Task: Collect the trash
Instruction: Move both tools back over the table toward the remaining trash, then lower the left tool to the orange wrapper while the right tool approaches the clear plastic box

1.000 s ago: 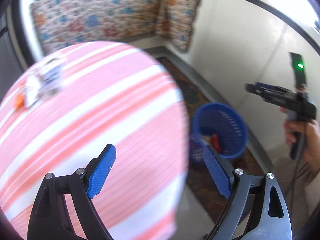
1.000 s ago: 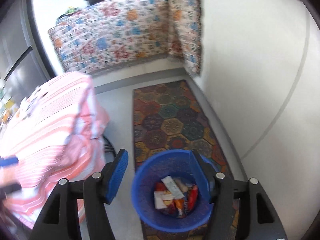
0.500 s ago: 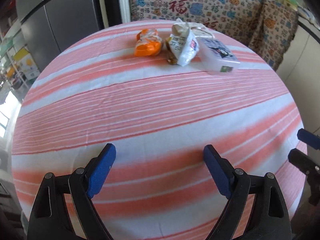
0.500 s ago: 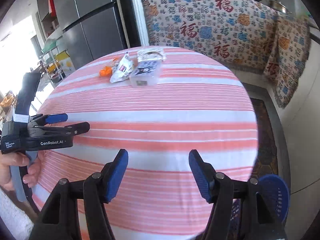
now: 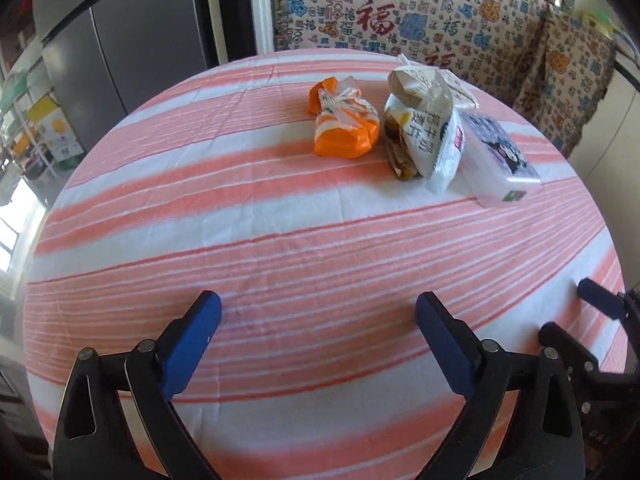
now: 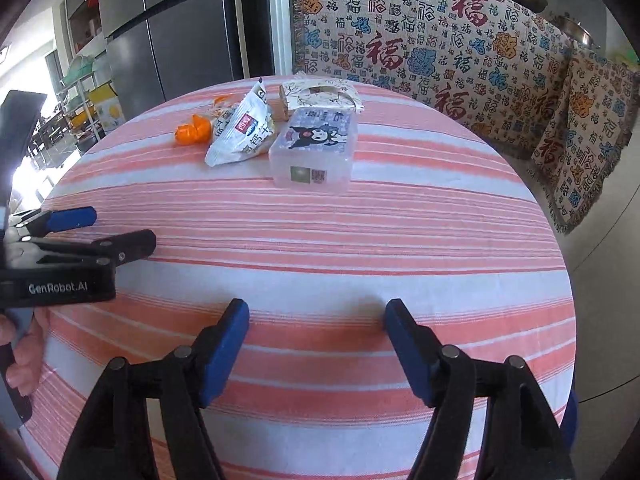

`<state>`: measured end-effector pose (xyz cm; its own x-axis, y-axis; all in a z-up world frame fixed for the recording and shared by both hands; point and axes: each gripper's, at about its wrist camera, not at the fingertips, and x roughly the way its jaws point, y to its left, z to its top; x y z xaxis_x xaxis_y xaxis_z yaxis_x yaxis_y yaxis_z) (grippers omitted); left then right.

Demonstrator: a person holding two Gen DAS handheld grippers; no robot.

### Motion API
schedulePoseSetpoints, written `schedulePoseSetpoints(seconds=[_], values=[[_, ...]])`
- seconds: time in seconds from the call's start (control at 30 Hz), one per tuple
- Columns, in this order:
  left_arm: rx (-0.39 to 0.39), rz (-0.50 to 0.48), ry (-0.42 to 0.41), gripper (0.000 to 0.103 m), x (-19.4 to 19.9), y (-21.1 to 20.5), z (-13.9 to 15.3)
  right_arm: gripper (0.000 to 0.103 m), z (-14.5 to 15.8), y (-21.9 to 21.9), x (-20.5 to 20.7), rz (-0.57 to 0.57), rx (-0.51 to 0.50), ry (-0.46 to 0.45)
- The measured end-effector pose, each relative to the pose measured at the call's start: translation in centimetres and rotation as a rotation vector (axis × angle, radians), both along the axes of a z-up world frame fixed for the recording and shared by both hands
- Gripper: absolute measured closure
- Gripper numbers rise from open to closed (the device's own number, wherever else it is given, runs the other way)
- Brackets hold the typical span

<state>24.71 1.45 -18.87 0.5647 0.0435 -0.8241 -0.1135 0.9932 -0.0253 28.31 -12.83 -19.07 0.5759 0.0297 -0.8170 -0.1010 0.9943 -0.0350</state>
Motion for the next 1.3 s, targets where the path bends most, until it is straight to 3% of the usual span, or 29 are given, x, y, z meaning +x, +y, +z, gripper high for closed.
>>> schedulePoseSetpoints(seconds=[0.17, 0.43, 0.57, 0.67, 0.97, 1.13, 1.17, 1.27, 1.3], values=[[-0.109, -0.012, -0.055, 0.015, 3.3, 1.3, 2.2, 0.031, -0.1, 0.2, 0.3, 0.0, -0.008, 0.001], [-0.101, -0.066, -0.067, 0.028, 8.8, 0.7, 2.5, 0.03, 0.0, 0.3, 0.3, 0.0, -0.005, 0.002], [-0.113, -0.131, -0.052, 0.064, 9.4, 0.1, 2.2, 0.03, 0.0, 0.3, 0.3, 0.0, -0.003, 0.002], [-0.085, -0.155, -0.065, 0.066, 8.4, -0.3, 2.3, 0.03, 0.1, 0.3, 0.4, 0.001, 0.0, 0.01], [-0.075, -0.153, -0.003, 0.066, -0.4, 0.5, 4.6, 0.03, 0.1, 0.2, 0.4, 0.001, 0.001, 0.011], [-0.053, -0.131, 0.009, 0.063, -5.0, 0.3, 3.7, 0.03, 0.1, 0.2, 0.3, 0.001, 0.003, 0.011], [-0.056, -0.123, 0.01, 0.06, -5.6, 0.4, 3.3, 0.03, 0.0, 0.2, 0.4, 0.001, 0.003, 0.011], [-0.077, -0.085, 0.022, 0.028, -6.3, 0.7, 1.5, 0.03, 0.1, 0.2, 0.4, 0.001, 0.003, 0.012], [-0.088, -0.072, 0.024, 0.024, -6.4, 0.8, 0.9, 0.03, 0.1, 0.2, 0.4, 0.001, 0.004, 0.012]])
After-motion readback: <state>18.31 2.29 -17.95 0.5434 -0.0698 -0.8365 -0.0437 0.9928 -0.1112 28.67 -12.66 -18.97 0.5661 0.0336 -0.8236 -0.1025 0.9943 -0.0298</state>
